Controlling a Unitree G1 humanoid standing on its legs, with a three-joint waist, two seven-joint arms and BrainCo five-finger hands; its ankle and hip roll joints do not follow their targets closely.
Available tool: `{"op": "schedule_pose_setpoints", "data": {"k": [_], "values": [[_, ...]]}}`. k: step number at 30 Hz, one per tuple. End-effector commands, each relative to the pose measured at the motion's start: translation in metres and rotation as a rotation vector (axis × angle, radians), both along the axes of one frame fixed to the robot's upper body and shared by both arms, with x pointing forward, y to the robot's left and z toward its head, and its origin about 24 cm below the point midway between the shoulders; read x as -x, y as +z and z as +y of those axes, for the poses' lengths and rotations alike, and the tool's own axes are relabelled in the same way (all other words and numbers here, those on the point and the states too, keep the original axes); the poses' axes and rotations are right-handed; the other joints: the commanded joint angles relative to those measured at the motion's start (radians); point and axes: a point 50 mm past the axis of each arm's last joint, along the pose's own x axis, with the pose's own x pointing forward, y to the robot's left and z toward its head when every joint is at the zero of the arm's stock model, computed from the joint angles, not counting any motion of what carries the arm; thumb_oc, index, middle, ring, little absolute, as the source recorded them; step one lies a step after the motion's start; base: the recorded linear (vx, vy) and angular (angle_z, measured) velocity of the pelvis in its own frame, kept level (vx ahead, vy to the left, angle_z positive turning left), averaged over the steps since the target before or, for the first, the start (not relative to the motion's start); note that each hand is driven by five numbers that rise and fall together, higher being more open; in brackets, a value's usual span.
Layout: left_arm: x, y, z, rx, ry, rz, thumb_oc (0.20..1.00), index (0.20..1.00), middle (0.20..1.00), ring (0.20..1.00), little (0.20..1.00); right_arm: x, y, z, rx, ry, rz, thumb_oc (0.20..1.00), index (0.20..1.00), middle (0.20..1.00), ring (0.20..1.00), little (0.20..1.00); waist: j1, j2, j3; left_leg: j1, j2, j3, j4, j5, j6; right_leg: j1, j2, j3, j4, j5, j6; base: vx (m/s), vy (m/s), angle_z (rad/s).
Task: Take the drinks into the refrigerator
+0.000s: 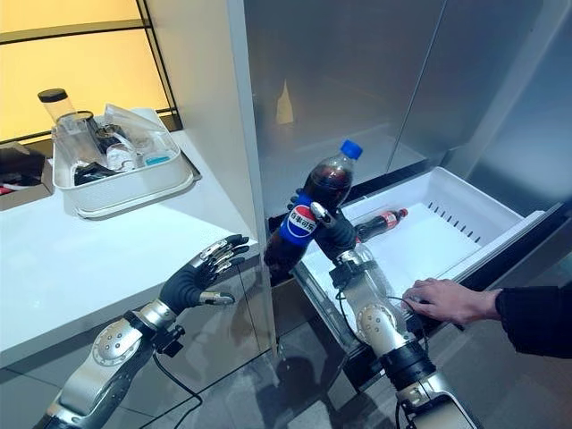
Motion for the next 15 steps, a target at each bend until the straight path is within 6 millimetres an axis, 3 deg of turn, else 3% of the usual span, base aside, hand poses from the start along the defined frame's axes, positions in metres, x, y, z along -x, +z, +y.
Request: {"op": "schedule_pose_setpoints", "data": {"k": [1, 5, 15], "values": [[0.0, 0.028, 0.005, 0.034, 0.013, -0.164, 1.0, 1.0, 1.0, 1.0, 1.0, -0.004, 0.067, -0.024, -0.112, -0.099, -0.314, 0.2, 0.2, 0.2, 0.2, 0.2, -0.003, -0.029, -0.016, 0.026, 0.02, -0.051, 0.001, -0.076, -0.027, 0.05, -0.046, -0.08, 0.027, -0.005, 0.096, 0.0, 0.0, 0.0], [0.004, 0.028, 0.025, 0.132, 0.149, -0.172, 1.0, 1.0, 1.0, 1.0, 1.0, 0.009, 0.066, -0.055, -0.03, -0.203, -0.348, 0.2, 0.2, 0.2, 0.2, 0.2, -0.005, -0.034, -0.011, 0.022, 0.02, -0.053, 0.001, -0.075, -0.026, 0.043, -0.045, -0.082, 0.027, -0.006, 0.097, 0.0, 0.0, 0.0], [0.018, 0.023, 0.058, 0.264, 0.361, -0.186, 1.0, 1.0, 1.0, 1.0, 1.0, 0.025, 0.075, -0.105, 0.106, -0.399, -0.397, 0.2, 0.2, 0.2, 0.2, 0.2, 0.006, -0.056, 0.008, 0.0, 0.018, -0.064, 0.001, -0.072, -0.024, 0.026, -0.043, -0.088, 0.028, -0.008, 0.096, 0.0, 0.0, 0.0]]}}
